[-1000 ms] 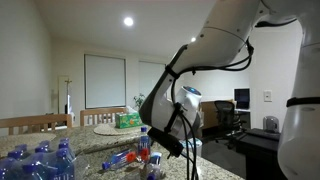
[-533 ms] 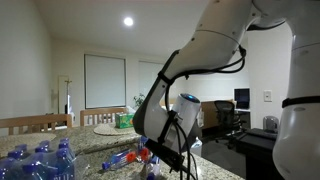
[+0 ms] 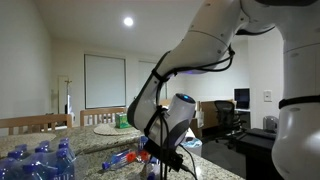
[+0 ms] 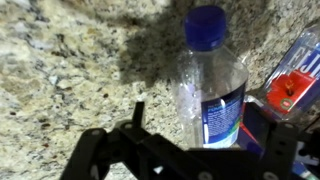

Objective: Put one bottle upright

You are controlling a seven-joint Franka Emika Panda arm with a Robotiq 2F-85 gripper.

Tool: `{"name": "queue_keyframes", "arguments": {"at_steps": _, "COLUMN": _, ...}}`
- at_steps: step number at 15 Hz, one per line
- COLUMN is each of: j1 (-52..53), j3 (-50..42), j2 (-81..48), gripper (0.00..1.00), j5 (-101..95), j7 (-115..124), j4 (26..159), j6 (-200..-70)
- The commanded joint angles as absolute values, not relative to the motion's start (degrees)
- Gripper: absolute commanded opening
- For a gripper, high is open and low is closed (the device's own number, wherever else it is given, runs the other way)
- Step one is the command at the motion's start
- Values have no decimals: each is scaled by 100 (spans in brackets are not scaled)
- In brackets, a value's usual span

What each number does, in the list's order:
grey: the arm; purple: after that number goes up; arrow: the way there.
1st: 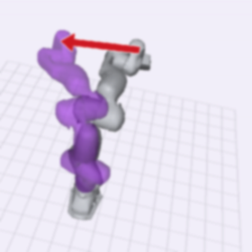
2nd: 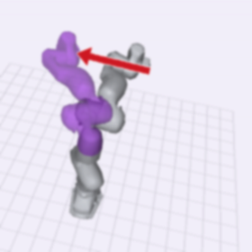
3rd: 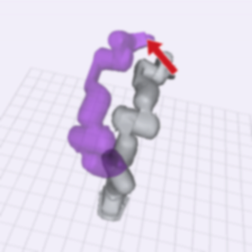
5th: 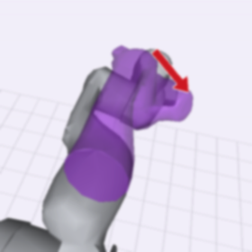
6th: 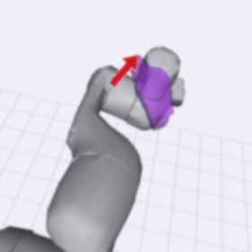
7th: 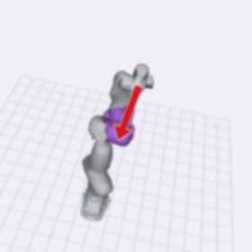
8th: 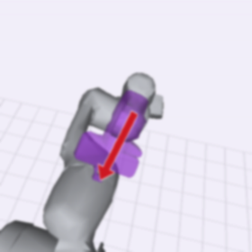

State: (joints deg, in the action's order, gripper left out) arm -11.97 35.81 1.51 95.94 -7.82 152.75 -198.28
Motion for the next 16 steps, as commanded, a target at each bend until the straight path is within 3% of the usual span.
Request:
{"name": "queue_keyframes", "arguments": {"at_steps": 1, "j1": -1229, "j3": 3774, "j2": 247, "gripper": 100, "j5": 10071, "j7": -1723, "j4": 15066, "j6": -19827}}
{"name": "queue_keyframes", "arguments": {"at_steps": 11, "j1": -1892, "j3": 4298, "j2": 6, "gripper": 100, "j5": 10836, "j7": -2868, "j4": 14867, "j6": -19823}}
{"name": "queue_keyframes", "arguments": {"at_steps": 16, "j1": -1558, "j3": 4076, "j2": -364, "gripper": 100, "j5": 10876, "j7": -3040, "j4": 14791, "j6": -19800}}
